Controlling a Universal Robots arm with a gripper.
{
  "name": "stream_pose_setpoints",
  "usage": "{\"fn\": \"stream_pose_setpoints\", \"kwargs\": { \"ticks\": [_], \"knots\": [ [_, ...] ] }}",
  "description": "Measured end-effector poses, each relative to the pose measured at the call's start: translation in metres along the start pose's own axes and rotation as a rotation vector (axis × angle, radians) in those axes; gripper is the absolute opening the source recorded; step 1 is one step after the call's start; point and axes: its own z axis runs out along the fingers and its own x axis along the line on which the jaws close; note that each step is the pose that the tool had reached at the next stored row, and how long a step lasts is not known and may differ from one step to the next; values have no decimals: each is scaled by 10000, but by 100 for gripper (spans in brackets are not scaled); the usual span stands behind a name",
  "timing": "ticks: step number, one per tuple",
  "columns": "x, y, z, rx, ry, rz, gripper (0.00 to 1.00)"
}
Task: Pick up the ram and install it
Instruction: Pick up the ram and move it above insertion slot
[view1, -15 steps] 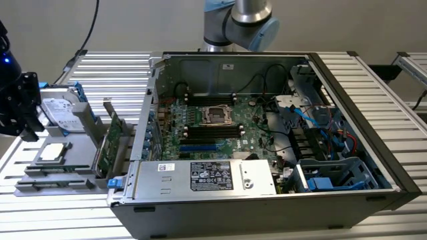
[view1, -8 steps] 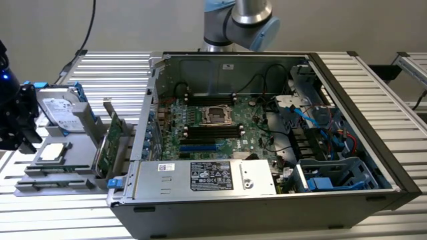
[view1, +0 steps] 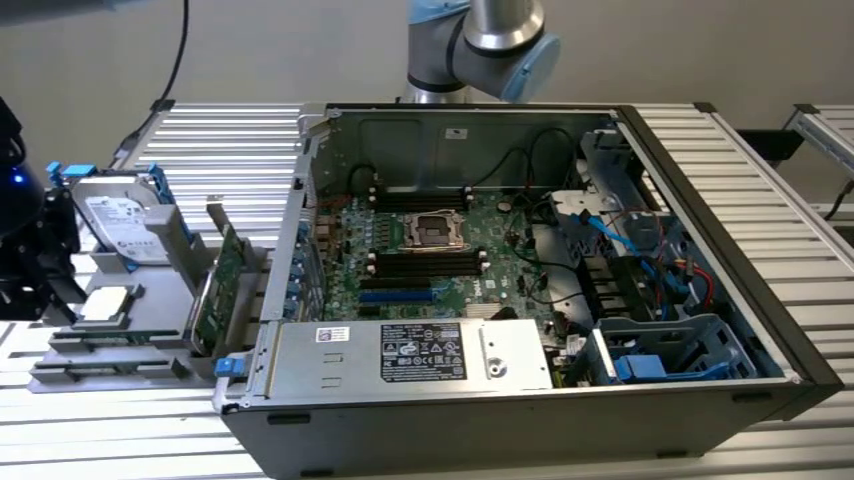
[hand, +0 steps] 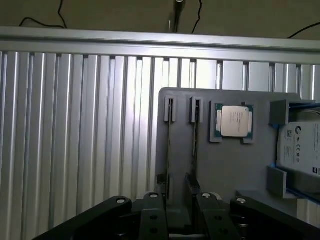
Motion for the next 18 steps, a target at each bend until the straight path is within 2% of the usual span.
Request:
{"fn": "stream_pose_setpoints", "kwargs": {
  "ticks": [10,18],
  "knots": [
    [2,-15,181,-2,44,-531,30],
    [19,-25,326,-2,48,-585,30]
  ]
}}
